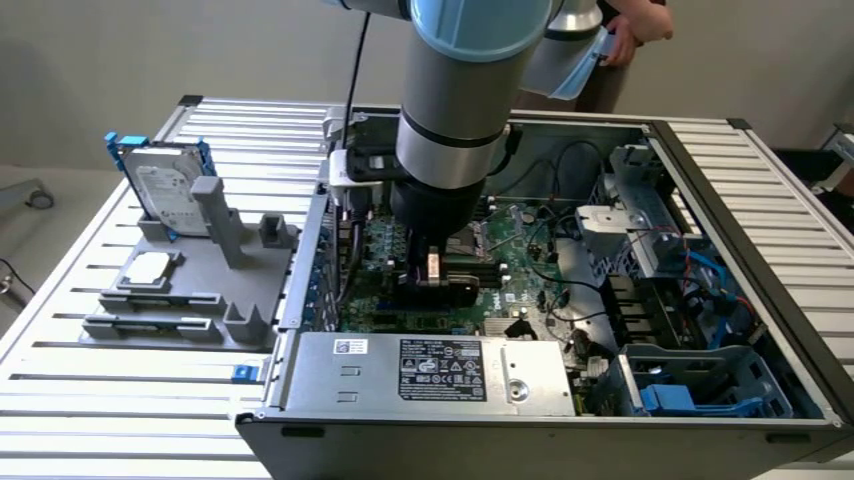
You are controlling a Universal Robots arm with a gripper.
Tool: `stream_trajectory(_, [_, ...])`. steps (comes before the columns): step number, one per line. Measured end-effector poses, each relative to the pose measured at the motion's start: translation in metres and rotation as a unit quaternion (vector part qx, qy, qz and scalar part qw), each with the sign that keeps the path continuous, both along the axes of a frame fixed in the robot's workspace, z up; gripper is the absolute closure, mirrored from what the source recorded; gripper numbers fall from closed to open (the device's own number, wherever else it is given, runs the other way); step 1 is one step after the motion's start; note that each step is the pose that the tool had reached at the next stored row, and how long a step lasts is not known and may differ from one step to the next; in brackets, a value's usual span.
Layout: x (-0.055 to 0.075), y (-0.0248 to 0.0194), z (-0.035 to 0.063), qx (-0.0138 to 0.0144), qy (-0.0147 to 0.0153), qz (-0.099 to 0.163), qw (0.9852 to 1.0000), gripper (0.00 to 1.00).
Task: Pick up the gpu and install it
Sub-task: 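Insert the gpu into the slot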
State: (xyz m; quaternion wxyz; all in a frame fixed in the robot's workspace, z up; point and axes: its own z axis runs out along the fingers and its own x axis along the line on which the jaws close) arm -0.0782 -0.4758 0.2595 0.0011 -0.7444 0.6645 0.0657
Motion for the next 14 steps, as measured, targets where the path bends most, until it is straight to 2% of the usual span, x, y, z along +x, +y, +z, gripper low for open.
stream_trajectory(3, [0.0, 0.0, 0.0014, 0.0018, 0.0, 0.0, 1.0, 0.74])
stream_trajectory(14, [0.0, 0.0001, 0.005, 0.0026, -0.0001, 0.0, 1.0, 0.74])
